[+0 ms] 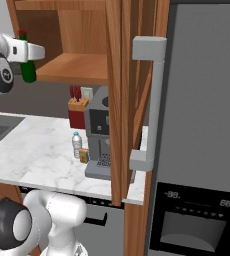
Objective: Sort all alcoholic drinks to one cabinet, and non-alcoholic drinks to the other.
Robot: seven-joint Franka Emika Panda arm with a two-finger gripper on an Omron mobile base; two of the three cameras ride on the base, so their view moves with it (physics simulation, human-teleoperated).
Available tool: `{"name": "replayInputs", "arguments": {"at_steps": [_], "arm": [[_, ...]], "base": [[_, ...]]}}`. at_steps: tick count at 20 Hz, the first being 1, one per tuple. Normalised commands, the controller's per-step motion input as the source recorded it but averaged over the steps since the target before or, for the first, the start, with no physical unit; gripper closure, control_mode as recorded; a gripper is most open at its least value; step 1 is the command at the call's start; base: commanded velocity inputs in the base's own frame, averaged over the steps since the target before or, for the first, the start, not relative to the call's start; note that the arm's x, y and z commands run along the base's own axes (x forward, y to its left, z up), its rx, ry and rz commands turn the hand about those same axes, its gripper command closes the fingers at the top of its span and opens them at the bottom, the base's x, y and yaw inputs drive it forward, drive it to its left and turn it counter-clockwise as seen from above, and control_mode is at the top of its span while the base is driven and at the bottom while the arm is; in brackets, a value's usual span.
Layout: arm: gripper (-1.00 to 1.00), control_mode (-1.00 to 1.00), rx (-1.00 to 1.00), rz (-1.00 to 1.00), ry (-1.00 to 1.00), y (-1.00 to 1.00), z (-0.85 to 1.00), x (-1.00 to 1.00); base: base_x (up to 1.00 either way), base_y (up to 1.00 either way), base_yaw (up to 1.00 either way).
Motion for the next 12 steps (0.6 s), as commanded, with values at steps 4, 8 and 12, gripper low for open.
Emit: {"name": "replayInputs", "arguments": {"at_steps": [4, 8, 12], "arm": [[1.0, -1.0, 0.0, 0.15, 0.0, -0.01, 0.0, 0.24], [1.0, -1.0, 0.0, 0.13, 0.0, 0.0, 0.07, 0.22], [1.0, -1.0, -0.04, 0.11, 0.0, 0.0, 0.1, 0.12]], "base": [[0.0, 0.0, 0.0], [0.0, 0.0, 0.0], [0.0, 0.0, 0.0]]}}
